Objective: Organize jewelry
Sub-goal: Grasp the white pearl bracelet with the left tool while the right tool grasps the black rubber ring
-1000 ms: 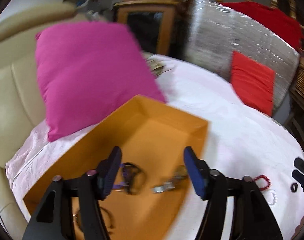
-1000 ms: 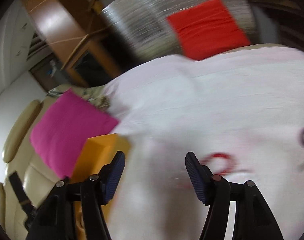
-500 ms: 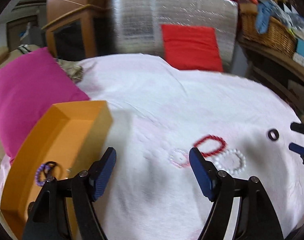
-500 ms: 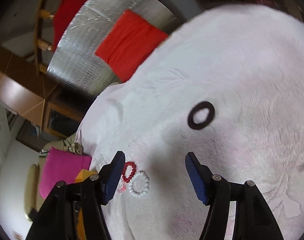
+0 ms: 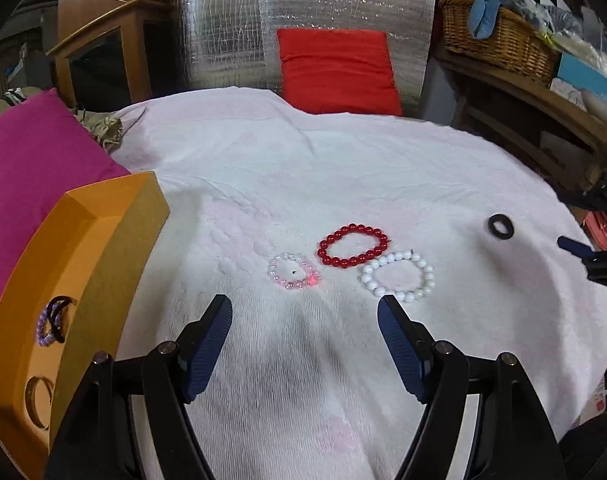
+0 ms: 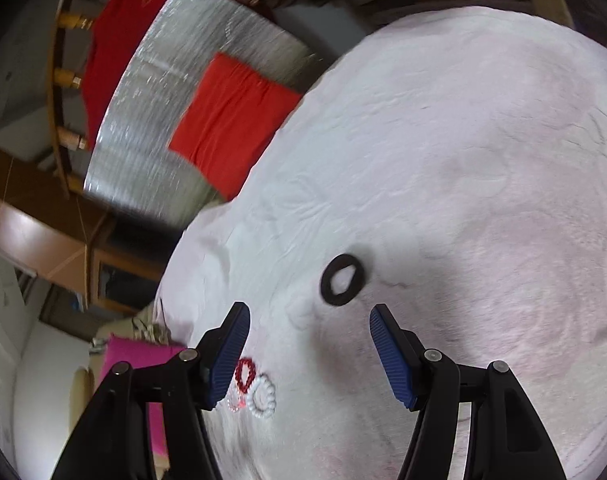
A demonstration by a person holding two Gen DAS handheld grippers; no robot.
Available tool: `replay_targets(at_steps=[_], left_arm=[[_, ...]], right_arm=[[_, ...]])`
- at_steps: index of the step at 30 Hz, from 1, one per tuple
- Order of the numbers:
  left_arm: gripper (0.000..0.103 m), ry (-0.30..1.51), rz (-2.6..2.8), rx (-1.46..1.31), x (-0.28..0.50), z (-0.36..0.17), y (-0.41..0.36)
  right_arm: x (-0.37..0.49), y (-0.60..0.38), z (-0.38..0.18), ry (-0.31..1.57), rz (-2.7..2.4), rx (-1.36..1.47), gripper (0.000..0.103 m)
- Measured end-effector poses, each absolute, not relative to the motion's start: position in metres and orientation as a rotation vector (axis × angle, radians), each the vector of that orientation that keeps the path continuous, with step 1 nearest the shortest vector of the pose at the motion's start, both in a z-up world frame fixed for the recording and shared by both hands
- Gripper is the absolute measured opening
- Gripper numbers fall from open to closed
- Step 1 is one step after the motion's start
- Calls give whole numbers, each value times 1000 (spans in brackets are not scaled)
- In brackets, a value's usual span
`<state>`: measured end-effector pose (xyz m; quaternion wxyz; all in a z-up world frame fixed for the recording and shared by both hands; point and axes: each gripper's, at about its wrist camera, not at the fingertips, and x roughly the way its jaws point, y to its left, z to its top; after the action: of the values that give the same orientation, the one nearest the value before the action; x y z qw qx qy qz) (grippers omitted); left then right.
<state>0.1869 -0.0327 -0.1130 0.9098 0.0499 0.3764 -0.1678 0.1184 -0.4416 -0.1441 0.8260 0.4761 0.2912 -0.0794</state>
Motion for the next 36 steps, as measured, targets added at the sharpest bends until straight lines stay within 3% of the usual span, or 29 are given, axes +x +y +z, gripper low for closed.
replay_targets(at_steps=[15,31,33,36], left_arm=[[78,870,-317,26,192,-124,-15],[78,1012,-465,-60,246,-157,-78],[74,1017,-496,-61,248,-162,-84],[56,1038,-540,-63,253,-168,-92]], right_arm=[[133,-433,-150,675,-130,1004,66],[164,-461,-161,715,-193,904,66],[168,-464,-163,717,-185,897,66],[180,-465,-164,716,-177,871,65]])
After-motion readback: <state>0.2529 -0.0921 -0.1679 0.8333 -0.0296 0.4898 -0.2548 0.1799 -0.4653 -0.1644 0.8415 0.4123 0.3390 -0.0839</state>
